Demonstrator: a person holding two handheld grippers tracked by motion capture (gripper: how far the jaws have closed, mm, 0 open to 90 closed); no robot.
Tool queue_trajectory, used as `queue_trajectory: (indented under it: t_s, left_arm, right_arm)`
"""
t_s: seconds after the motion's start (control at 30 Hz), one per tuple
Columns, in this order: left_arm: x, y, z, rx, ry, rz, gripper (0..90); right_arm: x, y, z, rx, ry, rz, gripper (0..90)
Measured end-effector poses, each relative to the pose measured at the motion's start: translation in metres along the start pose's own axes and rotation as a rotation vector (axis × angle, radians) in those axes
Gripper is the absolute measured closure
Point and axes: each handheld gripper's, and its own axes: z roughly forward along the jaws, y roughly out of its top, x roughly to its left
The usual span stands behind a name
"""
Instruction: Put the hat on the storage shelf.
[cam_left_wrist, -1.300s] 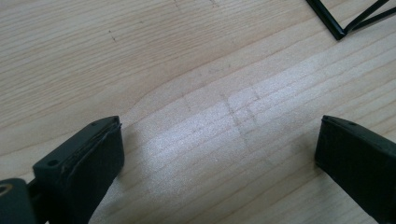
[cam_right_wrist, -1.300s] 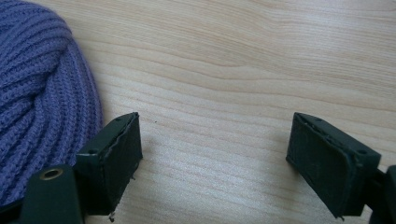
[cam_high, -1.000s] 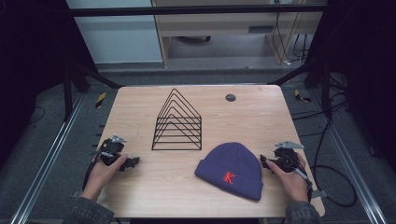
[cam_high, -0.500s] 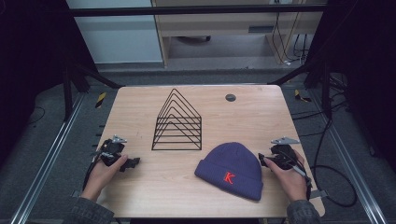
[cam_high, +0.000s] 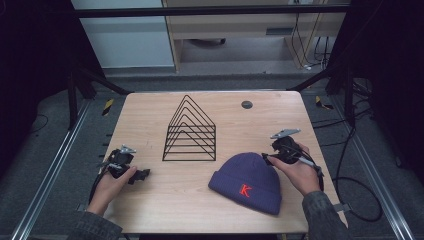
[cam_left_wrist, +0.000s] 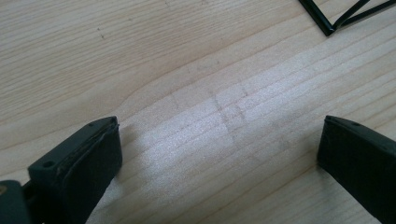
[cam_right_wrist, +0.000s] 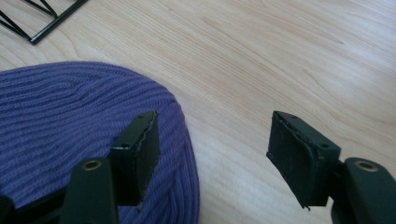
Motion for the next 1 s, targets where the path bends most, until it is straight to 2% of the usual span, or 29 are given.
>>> queue_trajectory:
  t_s: [0.2,0.33,0.5,0.53,0.7,1.0]
  left_arm:
    - [0.0,0.0,0.0,0.001,0.001,0.004,0.0]
    - [0.0,0.0,0.0,0.004,0.001,0.007,0.0]
    - [0.0,0.0,0.0,0.004,0.0,0.003,0.0]
    - [0.0,0.0,0.0,0.004,0.0,0.003,0.0]
    - [0.0,0.0,0.0,0.004,0.0,0.003,0.0]
    - [0.0,0.0,0.0,0.003,0.0,0.008,0.0]
  right_arm:
    - [0.003,0.018,0.014,0.037,0.038,-0.028,33.7]
    - [0.006,0.028,0.023,0.06,0.082,-0.033,30.8]
    - [0.01,0.033,0.028,0.085,0.106,-0.04,35.0]
    - [0.011,0.034,0.03,0.09,0.125,-0.025,37.5]
    - [0.013,0.035,0.035,0.094,0.133,-0.033,44.5]
    - [0.015,0.034,0.032,0.094,0.16,-0.014,46.3]
